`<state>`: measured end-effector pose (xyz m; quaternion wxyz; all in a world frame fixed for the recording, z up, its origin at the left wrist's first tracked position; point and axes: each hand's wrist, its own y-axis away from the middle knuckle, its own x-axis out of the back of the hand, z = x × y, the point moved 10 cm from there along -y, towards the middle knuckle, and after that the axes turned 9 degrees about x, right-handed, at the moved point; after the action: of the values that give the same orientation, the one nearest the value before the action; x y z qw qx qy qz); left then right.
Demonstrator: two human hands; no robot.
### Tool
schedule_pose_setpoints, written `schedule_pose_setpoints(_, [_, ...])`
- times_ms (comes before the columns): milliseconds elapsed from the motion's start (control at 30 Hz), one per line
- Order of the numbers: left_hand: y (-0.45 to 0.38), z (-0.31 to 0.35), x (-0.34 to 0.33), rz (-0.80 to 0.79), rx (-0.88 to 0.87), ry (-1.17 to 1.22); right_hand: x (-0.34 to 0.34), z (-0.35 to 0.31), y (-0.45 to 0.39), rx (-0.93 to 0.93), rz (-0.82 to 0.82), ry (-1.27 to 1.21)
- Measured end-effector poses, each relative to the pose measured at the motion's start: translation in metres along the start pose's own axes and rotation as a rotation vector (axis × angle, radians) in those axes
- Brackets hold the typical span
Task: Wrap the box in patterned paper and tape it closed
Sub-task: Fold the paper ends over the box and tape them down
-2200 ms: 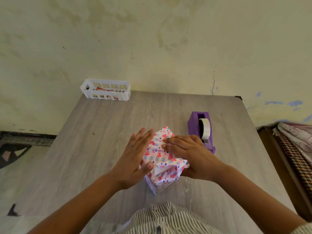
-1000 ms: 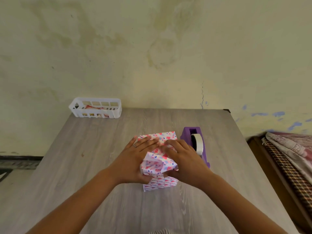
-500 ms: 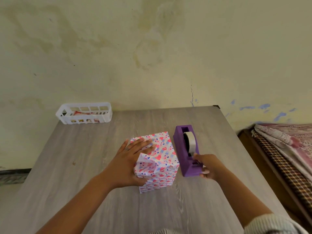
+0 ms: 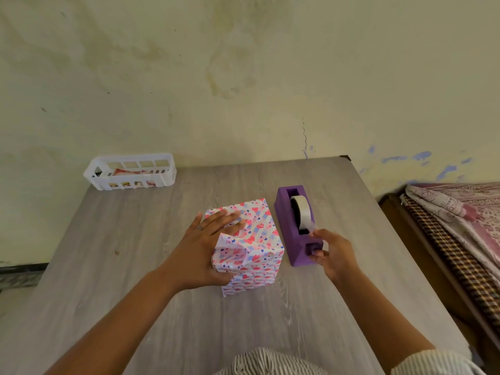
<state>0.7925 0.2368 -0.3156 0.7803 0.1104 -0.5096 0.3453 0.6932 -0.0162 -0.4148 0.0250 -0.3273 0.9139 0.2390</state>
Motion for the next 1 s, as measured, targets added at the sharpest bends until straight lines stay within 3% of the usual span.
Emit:
schedule_pose_setpoints(167, [-0.001,0.001,0.001,0.006,0.000,-0.003,0.018,0.025,0.004,0.095,0.014,-0.106])
schedule_pose_setpoints(433, [0.000,0.000,-0.001,-0.019,0.014,-0.006,0.023,0.044,0.006,0.127,-0.089,-0.017])
schedule_pose_setpoints(600, [0.000,0.000,-0.002,-0.023,0.010,-0.012,0.029,0.042,-0.001,0.195,-0.067,0.236])
schedule_pose_setpoints(767, [0.000,-0.002,-0.004,-0.030,0.012,-0.009,0.043,0.027,-0.007,0.311,0.038,0.798])
schedule_pose_setpoints(867, [0.000,-0.001,-0.003,-0.022,0.007,-0.007,0.052,0.021,0.004,0.323,0.080,0.883])
schedule_pose_setpoints(1000, [0.000,0.004,0.000,0.006,-0.017,-0.006,0.012,-0.030,0.032,0.605,-0.003,0.880])
